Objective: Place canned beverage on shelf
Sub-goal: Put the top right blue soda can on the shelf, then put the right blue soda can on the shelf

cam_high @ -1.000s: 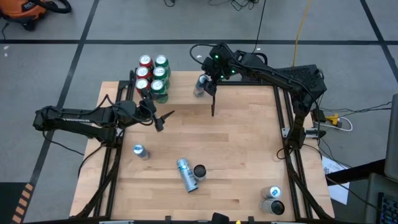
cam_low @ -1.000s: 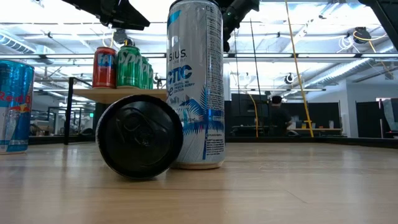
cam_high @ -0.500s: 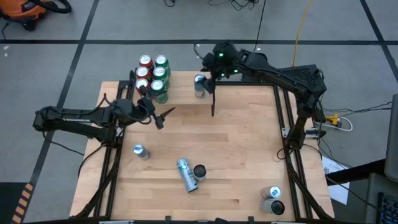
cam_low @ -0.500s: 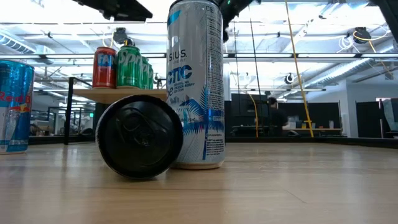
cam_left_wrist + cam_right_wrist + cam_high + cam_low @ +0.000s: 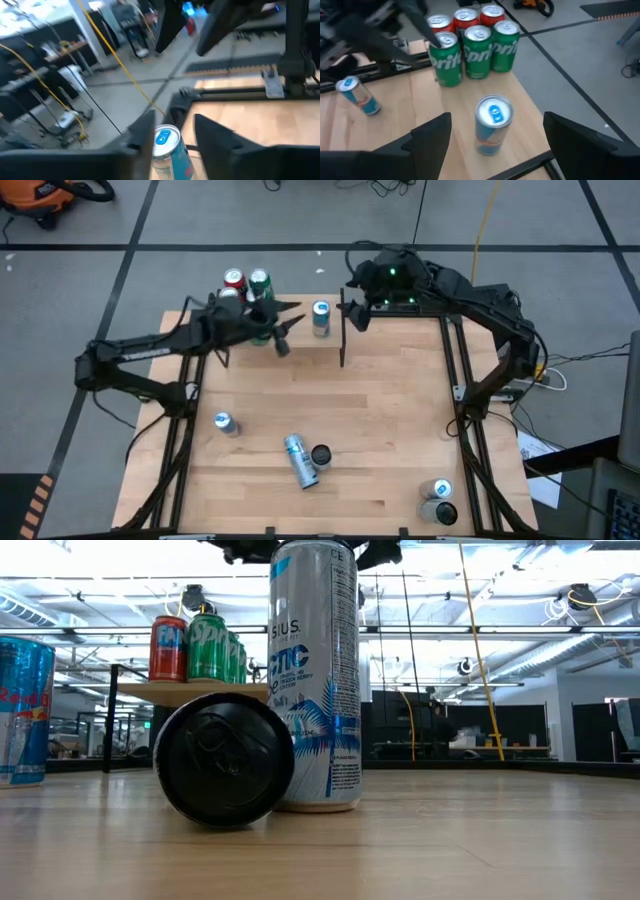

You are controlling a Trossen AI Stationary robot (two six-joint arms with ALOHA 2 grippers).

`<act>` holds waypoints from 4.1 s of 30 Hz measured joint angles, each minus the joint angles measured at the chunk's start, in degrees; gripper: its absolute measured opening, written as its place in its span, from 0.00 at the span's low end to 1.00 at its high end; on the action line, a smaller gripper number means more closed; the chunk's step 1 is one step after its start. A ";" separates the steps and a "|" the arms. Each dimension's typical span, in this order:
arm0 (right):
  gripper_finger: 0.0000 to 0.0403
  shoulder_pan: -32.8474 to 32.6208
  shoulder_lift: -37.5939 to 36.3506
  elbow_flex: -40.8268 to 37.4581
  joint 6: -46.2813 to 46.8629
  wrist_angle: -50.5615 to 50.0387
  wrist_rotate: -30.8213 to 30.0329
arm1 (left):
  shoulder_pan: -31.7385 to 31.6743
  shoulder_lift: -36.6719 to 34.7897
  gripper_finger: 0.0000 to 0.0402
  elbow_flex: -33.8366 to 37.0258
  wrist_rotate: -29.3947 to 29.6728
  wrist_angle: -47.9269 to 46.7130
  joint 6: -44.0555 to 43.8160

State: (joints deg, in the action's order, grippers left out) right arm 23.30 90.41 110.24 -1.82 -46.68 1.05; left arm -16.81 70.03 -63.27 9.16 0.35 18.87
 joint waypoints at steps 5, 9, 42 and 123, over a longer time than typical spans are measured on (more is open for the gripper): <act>0.68 -0.71 -4.77 -12.69 1.62 7.77 -5.35 | -3.78 7.08 0.03 -9.22 -6.07 -9.88 0.43; 0.58 -0.60 -10.99 -27.29 4.14 17.90 -8.71 | -5.92 11.16 0.01 -13.03 -6.99 -11.59 1.41; 0.13 0.27 -30.23 -63.79 9.70 53.68 -11.51 | -8.95 20.95 0.00 -18.92 -9.13 -18.16 5.50; 0.34 0.27 -27.91 -63.72 7.12 55.52 -11.51 | -26.84 14.60 0.00 -18.55 -7.31 -22.88 26.14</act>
State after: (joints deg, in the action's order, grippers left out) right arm 23.57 62.50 46.52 5.30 8.84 -10.46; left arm -43.65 84.63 -81.82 1.84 -22.53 45.01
